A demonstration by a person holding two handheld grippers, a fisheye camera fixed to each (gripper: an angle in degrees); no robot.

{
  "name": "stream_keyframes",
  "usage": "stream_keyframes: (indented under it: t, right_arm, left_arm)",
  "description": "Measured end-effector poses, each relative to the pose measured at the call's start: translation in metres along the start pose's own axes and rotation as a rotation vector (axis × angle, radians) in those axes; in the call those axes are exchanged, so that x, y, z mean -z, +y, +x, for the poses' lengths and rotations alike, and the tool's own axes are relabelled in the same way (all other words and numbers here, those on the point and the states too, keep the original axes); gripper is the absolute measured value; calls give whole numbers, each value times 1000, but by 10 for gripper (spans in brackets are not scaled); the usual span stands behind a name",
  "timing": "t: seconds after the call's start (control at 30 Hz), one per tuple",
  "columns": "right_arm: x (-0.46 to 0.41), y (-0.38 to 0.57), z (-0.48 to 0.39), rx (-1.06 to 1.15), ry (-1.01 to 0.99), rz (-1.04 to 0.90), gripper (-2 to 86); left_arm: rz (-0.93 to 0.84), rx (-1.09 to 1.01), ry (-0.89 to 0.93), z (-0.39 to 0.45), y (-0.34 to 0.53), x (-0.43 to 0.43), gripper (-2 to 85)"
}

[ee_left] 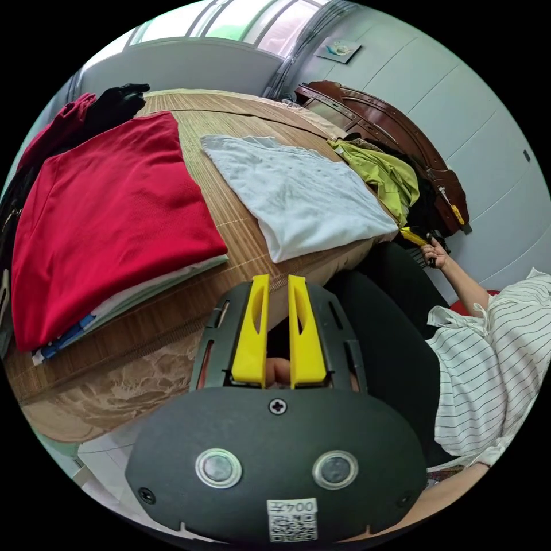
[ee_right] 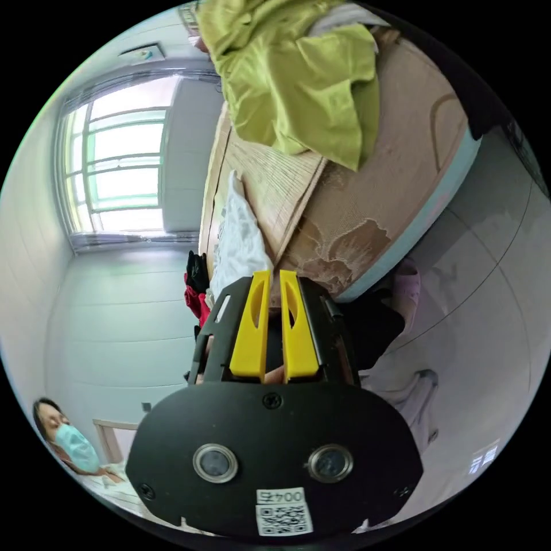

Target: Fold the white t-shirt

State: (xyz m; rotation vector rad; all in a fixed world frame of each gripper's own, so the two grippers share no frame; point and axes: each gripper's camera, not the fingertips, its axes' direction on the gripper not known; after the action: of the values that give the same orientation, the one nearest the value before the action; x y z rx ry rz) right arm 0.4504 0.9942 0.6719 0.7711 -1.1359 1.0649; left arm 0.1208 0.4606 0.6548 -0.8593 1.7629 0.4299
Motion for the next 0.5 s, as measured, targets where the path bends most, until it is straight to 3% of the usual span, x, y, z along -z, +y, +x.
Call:
stream_keyframes:
  t: [0.1,0.17,0.3,0.43,0.5]
  right_arm:
    - [-9,50,-50,196,78,33,3]
    - [-67,86,-102,361,61,-71,-3]
    - [-181,124,-166,485,104,-230,-6]
    - [-265,138,-188,437,56,-294,-6]
    - [-293,145,-188,447,139,-337,-6]
  left_arm:
    - [199,-27,44,42,-15,21,9]
    - [262,-31,70,76,-42,4,5]
    - [192,-83,87,154,-119,-83,2]
    - [65,-56,59,184,-145,-149,1]
    - [-17,-27,19,184,-145,-175,1]
